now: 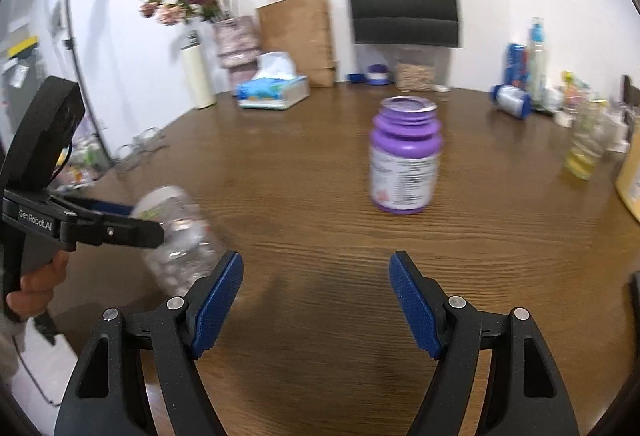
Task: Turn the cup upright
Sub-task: 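Lift the clear jar with the left tool and rotate it upright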
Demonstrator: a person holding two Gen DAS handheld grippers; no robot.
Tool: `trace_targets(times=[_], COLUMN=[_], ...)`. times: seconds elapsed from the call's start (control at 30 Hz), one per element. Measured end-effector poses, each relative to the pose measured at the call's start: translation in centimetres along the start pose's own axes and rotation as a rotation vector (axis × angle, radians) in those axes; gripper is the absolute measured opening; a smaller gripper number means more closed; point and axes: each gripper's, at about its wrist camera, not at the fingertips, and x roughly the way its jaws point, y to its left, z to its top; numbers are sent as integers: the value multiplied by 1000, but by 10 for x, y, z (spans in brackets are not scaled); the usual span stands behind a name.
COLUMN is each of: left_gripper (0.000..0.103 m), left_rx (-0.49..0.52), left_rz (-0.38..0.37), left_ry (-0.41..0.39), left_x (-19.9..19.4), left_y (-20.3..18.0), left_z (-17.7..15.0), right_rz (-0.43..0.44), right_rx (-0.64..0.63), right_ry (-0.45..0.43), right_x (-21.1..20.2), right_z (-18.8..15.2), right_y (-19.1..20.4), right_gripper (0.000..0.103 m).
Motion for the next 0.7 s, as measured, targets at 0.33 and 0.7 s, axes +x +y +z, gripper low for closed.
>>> trace_targets(times=[0.33, 0.7], left_gripper=[103, 103], left_rx=[-162, -183], left_rz=[-204, -177], left_ry=[-53, 2], left_x=[-17, 10], left_y=[16, 7], left_z=[-37, -4], right_rz=[-36, 78], right_rx=[-144, -108], right_ry=[66, 52], right_x=[65, 23], right_z=[25, 3], right_y=[35, 36], right_gripper=[80, 80])
